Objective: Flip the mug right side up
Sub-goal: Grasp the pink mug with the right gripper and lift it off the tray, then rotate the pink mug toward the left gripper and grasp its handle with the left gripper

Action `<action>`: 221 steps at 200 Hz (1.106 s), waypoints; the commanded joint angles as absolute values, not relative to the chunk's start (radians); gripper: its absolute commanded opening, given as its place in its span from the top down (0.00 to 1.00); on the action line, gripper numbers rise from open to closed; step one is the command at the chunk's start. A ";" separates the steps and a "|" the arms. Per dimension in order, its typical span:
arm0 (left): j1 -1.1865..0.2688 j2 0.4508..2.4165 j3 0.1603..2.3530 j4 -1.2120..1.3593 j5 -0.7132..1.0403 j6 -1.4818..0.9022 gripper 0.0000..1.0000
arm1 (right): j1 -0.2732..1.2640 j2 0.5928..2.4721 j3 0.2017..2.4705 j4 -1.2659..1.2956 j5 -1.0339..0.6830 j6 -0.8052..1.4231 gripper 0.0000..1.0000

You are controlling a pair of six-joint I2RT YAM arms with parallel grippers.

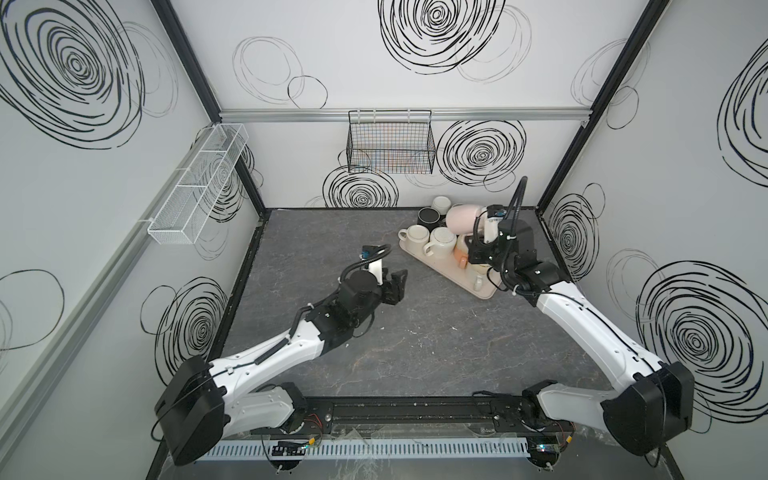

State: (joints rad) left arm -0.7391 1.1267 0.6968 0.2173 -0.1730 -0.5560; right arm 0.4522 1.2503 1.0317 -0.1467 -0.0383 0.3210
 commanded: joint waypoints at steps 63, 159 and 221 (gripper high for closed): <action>-0.630 0.917 0.375 0.582 0.057 -0.934 0.40 | 0.652 1.433 0.919 0.500 -0.461 0.893 1.00; -0.580 1.143 0.383 1.003 0.235 -1.117 0.52 | 0.690 1.436 0.937 0.532 -0.558 0.946 1.00; -0.568 1.185 0.392 1.027 0.215 -1.156 0.67 | 0.693 1.429 0.908 0.590 -0.595 1.000 1.00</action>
